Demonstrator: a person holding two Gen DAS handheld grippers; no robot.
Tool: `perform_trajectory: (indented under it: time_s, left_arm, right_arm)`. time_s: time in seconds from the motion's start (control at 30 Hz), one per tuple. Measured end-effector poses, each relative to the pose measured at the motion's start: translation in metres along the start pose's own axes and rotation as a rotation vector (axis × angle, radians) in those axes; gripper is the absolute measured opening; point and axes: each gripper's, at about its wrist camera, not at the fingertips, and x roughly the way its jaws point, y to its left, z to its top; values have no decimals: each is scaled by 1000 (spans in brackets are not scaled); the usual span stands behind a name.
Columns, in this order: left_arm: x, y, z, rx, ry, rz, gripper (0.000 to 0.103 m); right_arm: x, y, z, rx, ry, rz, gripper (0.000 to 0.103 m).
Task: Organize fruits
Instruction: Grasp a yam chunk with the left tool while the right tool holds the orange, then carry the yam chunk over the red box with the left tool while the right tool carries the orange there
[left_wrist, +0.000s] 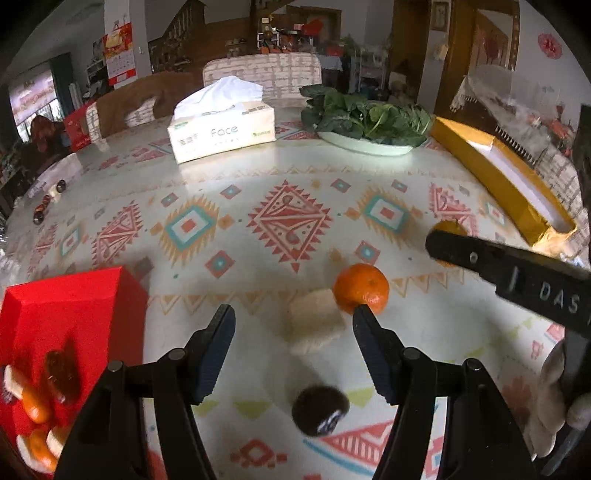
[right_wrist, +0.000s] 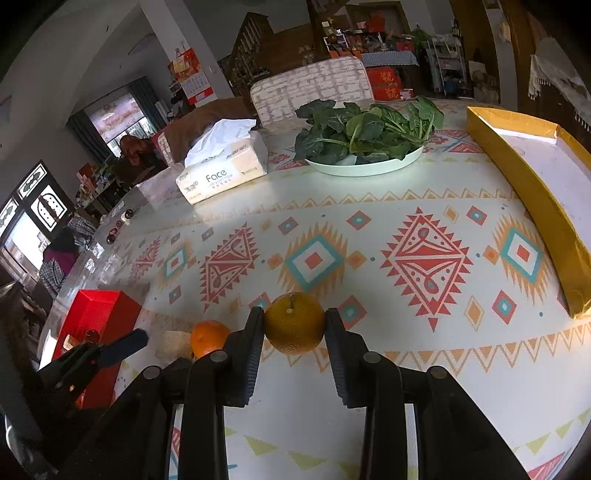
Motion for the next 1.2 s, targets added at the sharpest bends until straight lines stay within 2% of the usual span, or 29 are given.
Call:
perform_trajectory:
  time_s: [0.03,0.07,0.2,0.3,0.5,0.57,0.7,0.87,1.0,1.1,1.2]
  left_arm:
    - [1,0,1,-1,0,-15,55]
    - [3,1,1,-3,1,-27,35]
    - [4,0,-1,-12,1,-48,35]
    - [-2,4,-3,-34,-8,-51,35]
    - [-30,16,-10,-75,-59,-64,35]
    - [-47,24,-15,-102,-84,-83,35]
    - [-80,46,-31,-149,-127,-93,35]
    - [-122,96,-59,-278,-187,-59,35]
    - [-145,146,-86,-392,-212,9,35]
    - [-159,181,-106,-458,-224,58,35]
    - [-168,203,-121,-482,-234,116,35]
  right_arm:
    - [0,0,0,1,1,5,36]
    - [0,0,0,3,3,8,36]
    - [0,-4,1,30,18,60,36]
    - [1,-15,3,100,35,161,36]
    - [-1,-34,3,223,44,321,36]
    - [-2,-33,3,224,42,344,36]
    - [-3,-25,2,198,44,348,36]
    - [2,-19,0,177,58,326,36]
    - [0,-8,-4,155,60,317,36]
    - [-5,12,-7,107,33,242,36]
    - [-11,32,-15,89,35,261,36]
